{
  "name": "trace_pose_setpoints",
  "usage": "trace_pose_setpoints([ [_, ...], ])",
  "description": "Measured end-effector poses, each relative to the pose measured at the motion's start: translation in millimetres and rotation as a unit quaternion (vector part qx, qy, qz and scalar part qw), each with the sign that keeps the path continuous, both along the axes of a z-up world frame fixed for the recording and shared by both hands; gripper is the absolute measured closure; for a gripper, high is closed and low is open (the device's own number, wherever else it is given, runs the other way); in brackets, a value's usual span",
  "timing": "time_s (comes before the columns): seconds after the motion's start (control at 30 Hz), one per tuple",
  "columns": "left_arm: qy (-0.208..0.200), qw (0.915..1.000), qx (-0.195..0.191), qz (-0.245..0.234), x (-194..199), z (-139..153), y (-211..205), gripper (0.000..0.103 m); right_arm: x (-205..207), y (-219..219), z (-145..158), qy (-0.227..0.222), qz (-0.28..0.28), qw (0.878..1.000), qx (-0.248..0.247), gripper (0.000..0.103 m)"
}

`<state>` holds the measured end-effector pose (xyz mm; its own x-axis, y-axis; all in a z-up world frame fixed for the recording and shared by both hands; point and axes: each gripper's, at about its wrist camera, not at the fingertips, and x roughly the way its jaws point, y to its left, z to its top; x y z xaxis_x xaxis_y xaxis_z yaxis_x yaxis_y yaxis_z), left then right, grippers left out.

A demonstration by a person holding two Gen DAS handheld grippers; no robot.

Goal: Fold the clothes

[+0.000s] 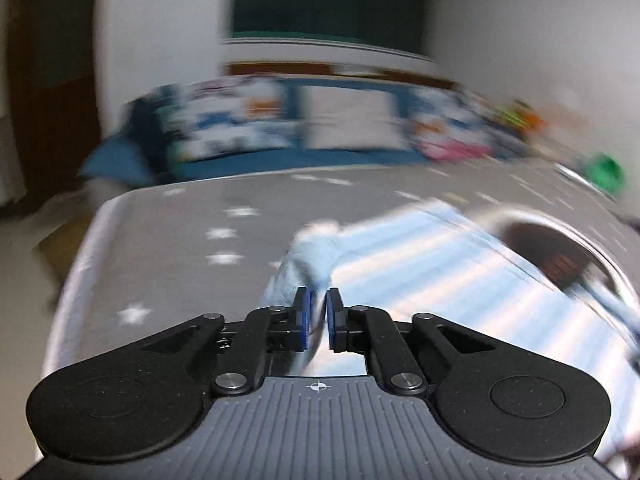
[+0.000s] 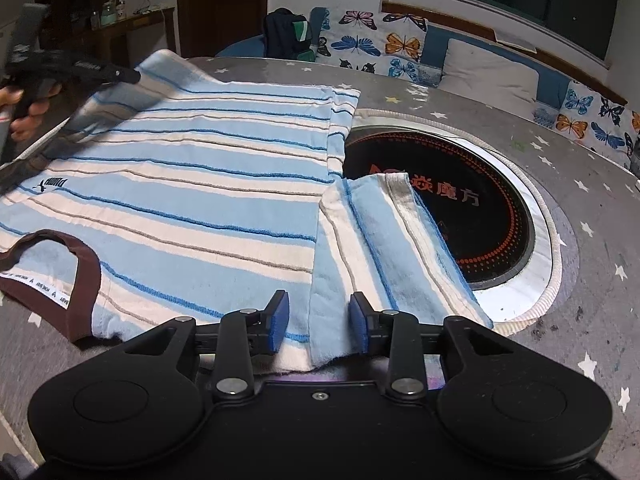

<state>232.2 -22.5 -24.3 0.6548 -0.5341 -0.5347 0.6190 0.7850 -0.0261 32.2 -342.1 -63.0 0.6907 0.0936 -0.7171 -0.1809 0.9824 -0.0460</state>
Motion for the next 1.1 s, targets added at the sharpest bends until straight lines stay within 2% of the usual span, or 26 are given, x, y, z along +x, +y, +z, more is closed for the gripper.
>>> trace_pose_setpoints([
  [0.03,-0.003,1.0000,0.001,-0.008,-2,0,-1,0.065,0,0,0,0.000,0.000,1.000,0.000,0.065],
  [0.13,-0.008,1.0000,0.001,0.002,-1,-1,3,0.067,0,0,0,0.000,-0.002,1.000,0.000,0.065],
  [0.23,0.000,0.9989,0.002,0.048,13,-4,13,0.068,1,0,0,0.000,-0.003,1.000,0.001,0.064],
  [0.27,0.009,0.9978,0.007,0.066,22,-8,17,0.068,1,0,0,0.000,-0.003,1.000,0.001,0.063],
  [0.37,0.053,0.9956,0.003,0.078,43,-17,22,0.067,1,0,-1,-0.001,-0.004,1.000,0.001,0.061],
  [0.5,0.061,0.9955,0.009,0.072,44,-22,18,0.068,1,0,-1,-0.001,-0.006,1.000,0.002,0.060],
  [0.57,0.070,0.9947,0.011,0.074,46,-26,17,0.079,1,0,-1,-0.001,-0.007,1.000,0.002,0.060],
  [0.6,0.074,0.9942,0.008,0.078,47,-27,18,0.090,2,0,-1,-0.001,-0.007,1.000,0.002,0.060],
  [0.7,0.074,0.9927,-0.009,0.095,51,-28,26,0.098,2,0,-1,-0.001,-0.008,1.000,0.002,0.060],
  [0.8,0.049,0.9898,-0.011,0.133,52,-22,38,0.099,2,-1,-1,-0.001,-0.010,1.000,0.003,0.059],
  [0.83,0.032,0.9851,-0.011,0.169,56,-18,45,0.099,2,-1,-1,-0.001,-0.010,1.000,0.003,0.059],
  [0.87,0.012,0.9769,-0.005,0.213,62,-15,52,0.099,2,-1,-1,-0.001,-0.010,1.000,0.003,0.059],
  [0.93,-0.001,0.9640,0.004,0.266,72,-16,63,0.099,3,-1,-2,-0.001,-0.011,1.000,0.004,0.059],
  [0.97,0.005,0.9560,0.003,0.293,80,-19,72,0.099,3,-1,-2,-0.001,-0.011,1.000,0.004,0.059],
  [1.07,0.044,0.9460,-0.003,0.321,94,-34,83,0.098,3,-2,-2,-0.001,-0.013,1.000,0.007,0.058],
  [1.1,0.050,0.9440,0.000,0.326,95,-36,84,0.093,3,-2,-2,0.000,-0.014,1.000,0.008,0.056],
])
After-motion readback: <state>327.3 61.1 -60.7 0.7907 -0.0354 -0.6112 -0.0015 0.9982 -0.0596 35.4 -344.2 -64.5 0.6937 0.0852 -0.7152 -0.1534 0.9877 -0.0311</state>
